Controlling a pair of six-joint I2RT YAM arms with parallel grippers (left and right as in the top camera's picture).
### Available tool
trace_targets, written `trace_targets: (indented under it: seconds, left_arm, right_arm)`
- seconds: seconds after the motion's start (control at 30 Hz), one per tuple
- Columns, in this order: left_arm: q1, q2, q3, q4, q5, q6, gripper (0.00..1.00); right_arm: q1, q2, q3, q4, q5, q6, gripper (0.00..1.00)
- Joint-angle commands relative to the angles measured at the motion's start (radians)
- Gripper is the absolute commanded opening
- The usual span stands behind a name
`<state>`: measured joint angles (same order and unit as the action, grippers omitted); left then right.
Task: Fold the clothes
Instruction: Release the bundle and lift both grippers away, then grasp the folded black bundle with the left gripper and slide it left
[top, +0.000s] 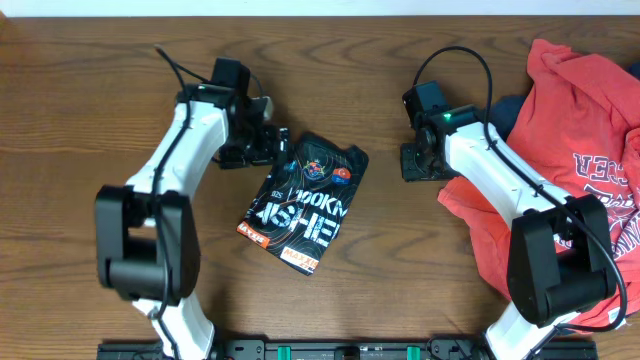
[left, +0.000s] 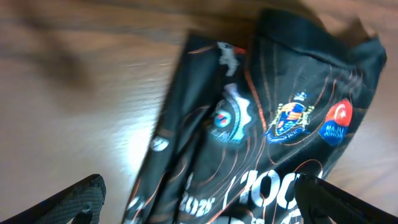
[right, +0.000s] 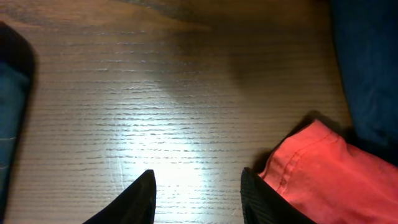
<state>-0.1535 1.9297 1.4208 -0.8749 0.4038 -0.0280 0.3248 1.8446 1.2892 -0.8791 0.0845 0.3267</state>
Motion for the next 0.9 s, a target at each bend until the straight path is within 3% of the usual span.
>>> trace_targets:
  seconds: [0.0,0.3,0.4,0.47,0.57,0.6,0.63,0.87]
  left_arm:
    - [-0.001,0.08,-0.002,0.014,0.162,0.155,0.98]
    - [-0.04,0.186,-0.005,0.061,0.176,0.159,0.99]
    - [-0.071,0.19,-0.005,0.063,0.176,0.16,0.83]
    - [-0.088,0.189,-0.005,0.073,0.176,0.163,0.62]
    - [-0.092,0.189,-0.005,0.099,0.175,0.162,0.19]
    - [-0.087,0.188,-0.003,0.11,0.169,0.157,0.11]
    - [-0.077,0.187,0.0,0.121,0.152,0.142,0.06]
    - [0.099,0.172,0.076,0.162,-0.037,-0.034,0.06]
  right_arm:
    - [-0.003,-0.01,0.006,-0.004,-0.011,0.02,0.43]
    - [-0.003,-0.01,0.006,-0.007,-0.014,0.021,0.43]
    - [-0.003,-0.01,0.006,-0.006,-0.014,0.021,0.43]
    - [-0.003,-0.01,0.006,-0.006,-0.014,0.021,0.42]
    - [-0.003,-0.01,0.006,-0.012,-0.014,0.021,0.43]
    - [-0.003,-0.01,0.006,-0.016,-0.014,0.021,0.43]
    - [-0.003,-0.01,0.006,-0.02,-0.013,0.021,0.43]
    - [-0.003,-0.01,0.006,-0.031,-0.01,0.008,0.43]
